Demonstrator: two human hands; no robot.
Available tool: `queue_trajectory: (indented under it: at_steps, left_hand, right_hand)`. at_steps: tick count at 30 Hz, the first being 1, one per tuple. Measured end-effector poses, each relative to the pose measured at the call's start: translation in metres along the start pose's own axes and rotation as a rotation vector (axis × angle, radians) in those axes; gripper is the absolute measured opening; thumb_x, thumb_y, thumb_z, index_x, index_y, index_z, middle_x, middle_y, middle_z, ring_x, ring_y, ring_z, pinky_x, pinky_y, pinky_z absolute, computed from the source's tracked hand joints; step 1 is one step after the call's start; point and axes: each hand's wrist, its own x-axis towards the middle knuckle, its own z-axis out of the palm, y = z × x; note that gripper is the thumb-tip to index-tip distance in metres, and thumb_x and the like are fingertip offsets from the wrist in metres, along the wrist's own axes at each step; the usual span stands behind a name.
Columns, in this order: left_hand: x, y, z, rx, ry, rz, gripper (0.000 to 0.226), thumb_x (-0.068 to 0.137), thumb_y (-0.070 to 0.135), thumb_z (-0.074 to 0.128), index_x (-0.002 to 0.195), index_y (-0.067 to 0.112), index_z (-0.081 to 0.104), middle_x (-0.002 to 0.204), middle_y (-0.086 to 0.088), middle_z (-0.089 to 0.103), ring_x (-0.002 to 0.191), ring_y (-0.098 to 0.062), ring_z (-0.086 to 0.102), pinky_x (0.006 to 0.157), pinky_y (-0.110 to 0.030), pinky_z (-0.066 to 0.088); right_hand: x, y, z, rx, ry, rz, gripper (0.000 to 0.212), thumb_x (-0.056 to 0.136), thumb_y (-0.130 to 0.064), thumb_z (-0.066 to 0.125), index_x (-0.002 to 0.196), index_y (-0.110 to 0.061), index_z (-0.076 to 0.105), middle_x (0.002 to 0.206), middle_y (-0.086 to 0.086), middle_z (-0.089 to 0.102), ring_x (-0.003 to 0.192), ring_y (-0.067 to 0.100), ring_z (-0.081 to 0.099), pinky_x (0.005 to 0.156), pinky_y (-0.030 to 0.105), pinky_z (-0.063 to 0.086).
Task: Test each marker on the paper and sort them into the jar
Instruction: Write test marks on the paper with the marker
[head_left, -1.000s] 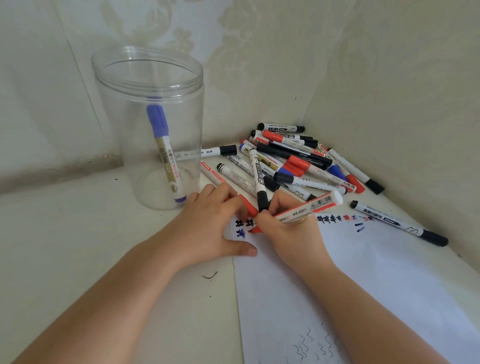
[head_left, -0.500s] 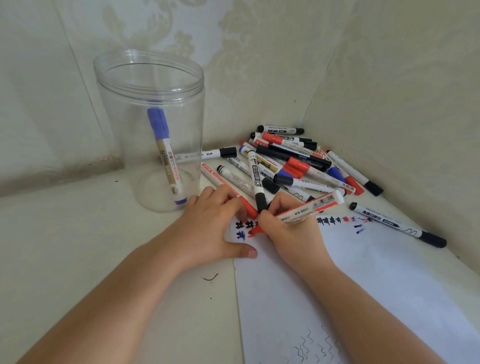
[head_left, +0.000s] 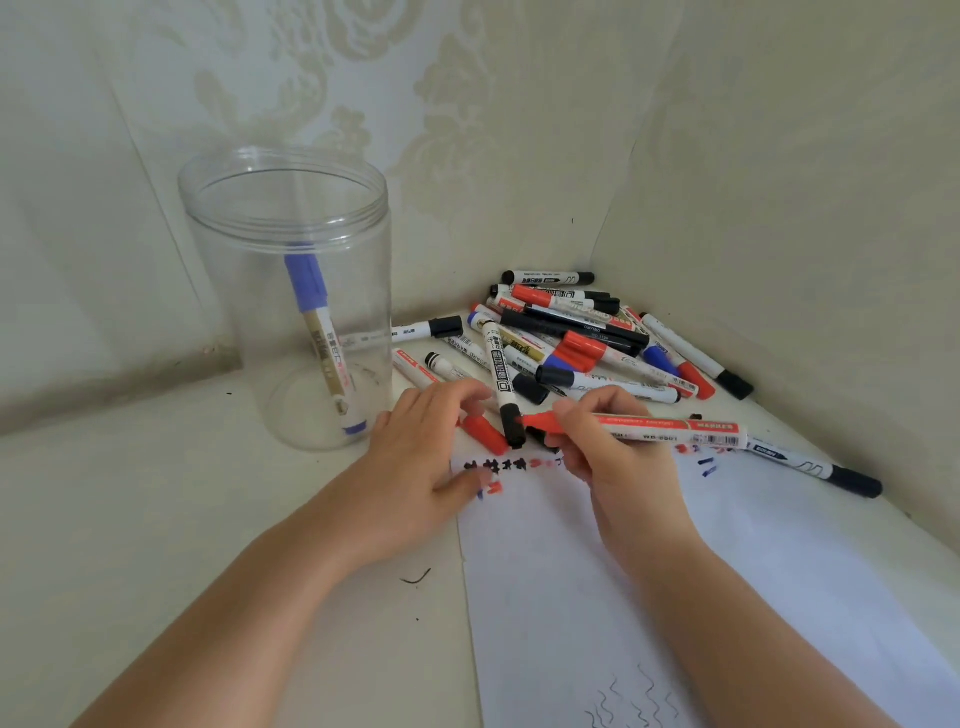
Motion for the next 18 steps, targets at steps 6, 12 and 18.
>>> queue_trajectory:
  at_steps: [6,12,18]
  left_hand:
    - [-0.0003,0.0016,-0.0012,-0.128,0.098,0.008,0.044,0.092,0.010,0.046,0.112,0.047,0.032,0.100,0.031,0.060,0.101,0.014,0.047,0.082,-0.002,0.032]
    - [-0.0016,0.0013,-0.0038,-0.110,0.090,0.052,0.048,0.091,0.011,0.051,0.103,0.052,0.029,0.108,0.029,0.061,0.100,0.011,0.050,0.079,-0.003,0.034]
    - [-0.0034,0.0063,-0.0046,-0.071,0.013,0.122,0.056,0.091,0.013,0.051,0.102,0.060,0.023,0.116,0.036,0.052,0.105,0.006,0.050,0.082,-0.010,0.037]
  right_hand:
    - [-0.0036,-0.0059,-0.0032,0.099,-0.225,-0.022,0.012,0.070,-0.017,0.078,0.070,-0.019,0.065,0.054,-0.002,0.056,0.047,0.007,0.043,0.045,0.016,0.036]
    - [-0.0041,-0.0021,-0.0026,0.182,-0.219,-0.027,0.026,0.083,-0.022,0.050,0.066,-0.011,0.067,0.052,0.005,0.051,0.047,0.013,0.040,0.045,0.020,0.034]
    - [-0.0068,-0.0044,0.0012,0.067,-0.229,0.002,0.019,0.078,-0.020,0.053,0.061,-0.016,0.060,0.052,0.008,0.052,0.046,0.013,0.039,0.042,0.019,0.029]
